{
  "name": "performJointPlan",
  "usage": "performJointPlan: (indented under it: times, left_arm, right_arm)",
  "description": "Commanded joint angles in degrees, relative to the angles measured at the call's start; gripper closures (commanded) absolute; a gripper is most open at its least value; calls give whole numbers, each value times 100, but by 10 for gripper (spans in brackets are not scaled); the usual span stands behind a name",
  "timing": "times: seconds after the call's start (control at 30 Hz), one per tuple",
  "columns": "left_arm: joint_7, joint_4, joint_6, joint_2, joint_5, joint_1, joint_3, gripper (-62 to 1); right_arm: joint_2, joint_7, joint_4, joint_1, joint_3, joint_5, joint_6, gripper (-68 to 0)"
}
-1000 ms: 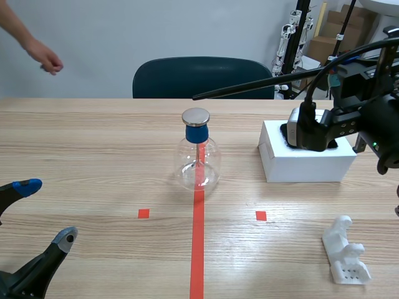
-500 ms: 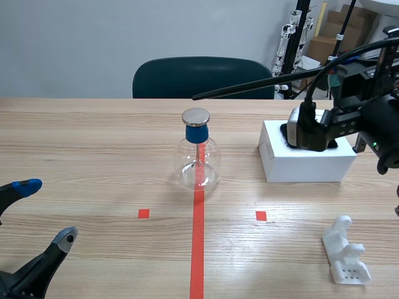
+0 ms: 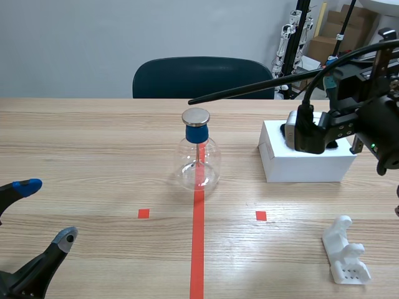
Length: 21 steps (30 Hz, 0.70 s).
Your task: Do the electroscope experiment. hold the rod still at the electroscope
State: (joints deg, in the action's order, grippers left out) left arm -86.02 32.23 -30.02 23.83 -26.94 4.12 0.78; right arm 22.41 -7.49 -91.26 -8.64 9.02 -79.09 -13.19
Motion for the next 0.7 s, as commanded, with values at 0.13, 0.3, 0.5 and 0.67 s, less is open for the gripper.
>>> performJointPlan:
  times: [0.13,0.3,0.5,0.67]
  left_arm:
    - [-293,76,31,33,74,-2,20,-623]
    - [-293,76,31,33,74,-2,20,-623]
    - [-293,76,31,33,74,-2,20,-623]
    - [-293,76,31,33,74,-2,20,-623]
  right_arm:
    - [74,101,-98,-221,-94,24,-289,-51]
    - [-44,136,-393,-820,-341,20,-981,-51]
    - [-398,136,-1467,-2033,-831,20,-999,-51]
    - [-909,131,-2157,-3263,-1047,24,-1609,-51]
